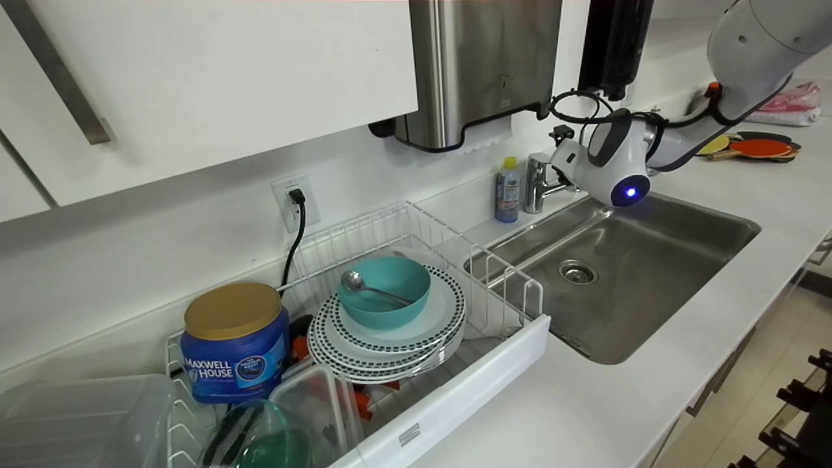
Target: Open the tap
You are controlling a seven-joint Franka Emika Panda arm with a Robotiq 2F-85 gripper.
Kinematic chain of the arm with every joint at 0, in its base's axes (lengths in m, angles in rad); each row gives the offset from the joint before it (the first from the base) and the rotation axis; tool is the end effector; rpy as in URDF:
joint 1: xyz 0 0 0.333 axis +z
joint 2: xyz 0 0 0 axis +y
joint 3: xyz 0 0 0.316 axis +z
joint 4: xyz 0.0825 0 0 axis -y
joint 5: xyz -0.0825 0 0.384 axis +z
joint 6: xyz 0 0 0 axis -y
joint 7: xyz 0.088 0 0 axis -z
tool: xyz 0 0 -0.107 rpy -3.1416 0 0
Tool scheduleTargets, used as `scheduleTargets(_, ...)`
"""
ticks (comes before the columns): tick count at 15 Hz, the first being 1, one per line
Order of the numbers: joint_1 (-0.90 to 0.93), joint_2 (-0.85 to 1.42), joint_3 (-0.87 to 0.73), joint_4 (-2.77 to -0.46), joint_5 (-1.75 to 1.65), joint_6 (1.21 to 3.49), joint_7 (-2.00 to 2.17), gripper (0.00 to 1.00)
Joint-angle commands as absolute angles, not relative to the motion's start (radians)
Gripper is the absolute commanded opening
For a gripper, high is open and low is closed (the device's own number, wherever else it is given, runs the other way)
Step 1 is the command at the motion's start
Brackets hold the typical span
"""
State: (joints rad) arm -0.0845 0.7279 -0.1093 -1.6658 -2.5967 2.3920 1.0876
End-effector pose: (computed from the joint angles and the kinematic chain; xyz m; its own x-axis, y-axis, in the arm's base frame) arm 0.6813 -0.1290 0.1949 0.4869 0.8538 -0.1842 0.1893 0.1027 0.9765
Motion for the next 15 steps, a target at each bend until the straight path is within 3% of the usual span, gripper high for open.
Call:
scheduleTargets(1, -0.050, 0.743, -0.142, -1.639, -2.606, 2.406, 1.125, 1.00)
scheduleTargets(4, -0.041, 0.743, -0.151, -1.641, -2.606, 2.407, 1.147, 0.99)
scheduleTargets(5, -0.039, 0.743, -0.154, -1.641, -2.606, 2.409, 1.151, 0.74)
scheduleTargets(6, -0.036, 0.743, -0.158, -1.640, -2.606, 2.411, 1.158, 0.74)
scheduleTargets(7, -0.034, 0.743, -0.161, -1.640, -2.606, 2.413, 1.166, 0.68)
scheduleTargets(15, -0.003, 0.750, -0.193, -1.649, -2.606, 2.431, 1.203, 0.08)
